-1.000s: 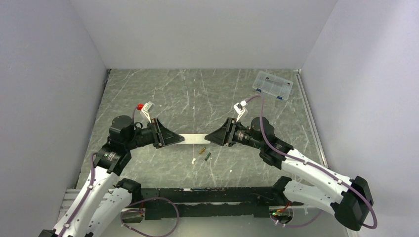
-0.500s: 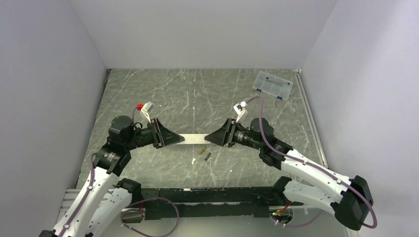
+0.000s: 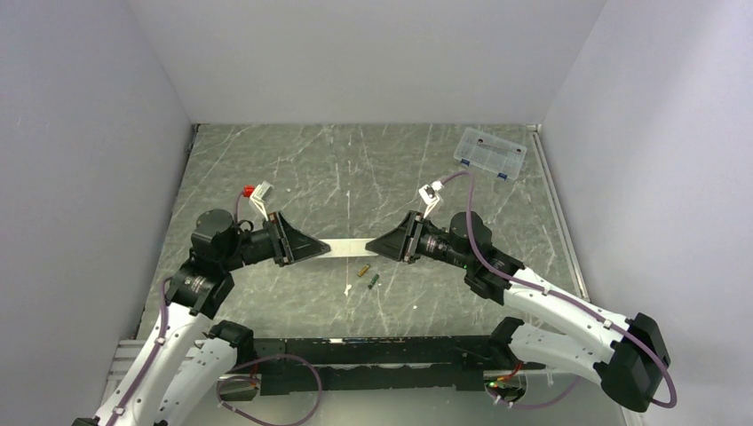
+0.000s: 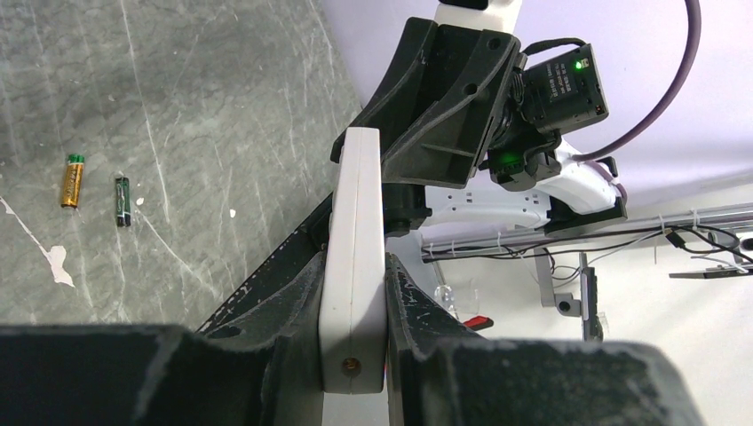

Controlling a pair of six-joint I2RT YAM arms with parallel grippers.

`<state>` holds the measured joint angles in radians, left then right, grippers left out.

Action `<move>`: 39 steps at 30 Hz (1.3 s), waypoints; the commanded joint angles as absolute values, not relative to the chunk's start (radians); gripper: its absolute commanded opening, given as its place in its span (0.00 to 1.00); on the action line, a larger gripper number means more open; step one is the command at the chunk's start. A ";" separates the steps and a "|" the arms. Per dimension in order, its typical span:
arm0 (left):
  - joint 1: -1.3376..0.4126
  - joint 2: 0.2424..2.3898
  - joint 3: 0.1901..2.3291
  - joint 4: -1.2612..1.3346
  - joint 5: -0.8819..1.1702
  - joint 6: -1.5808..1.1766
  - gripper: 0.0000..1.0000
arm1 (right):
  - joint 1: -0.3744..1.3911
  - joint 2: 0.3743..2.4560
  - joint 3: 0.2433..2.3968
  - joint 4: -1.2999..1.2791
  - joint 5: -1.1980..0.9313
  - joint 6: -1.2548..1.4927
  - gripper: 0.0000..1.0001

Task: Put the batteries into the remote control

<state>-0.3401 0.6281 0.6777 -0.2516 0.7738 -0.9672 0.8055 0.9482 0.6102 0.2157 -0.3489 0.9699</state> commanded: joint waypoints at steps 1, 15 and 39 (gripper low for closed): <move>-0.341 0.615 0.680 -0.193 0.804 -0.986 0.00 | 0.815 0.940 0.609 0.268 -0.358 0.970 0.29; -0.341 0.613 0.690 -0.210 0.798 -0.976 0.00 | 0.815 0.889 0.582 0.237 -0.327 0.966 0.00; -0.341 0.653 0.657 -0.080 0.856 -1.054 0.00 | 0.813 0.752 0.466 0.391 -0.357 1.001 0.00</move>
<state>-0.3443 0.6525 0.6579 -0.1528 0.8639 -1.0206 0.8116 0.7872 0.4782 0.3225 -0.3428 1.0138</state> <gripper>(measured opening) 0.273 0.320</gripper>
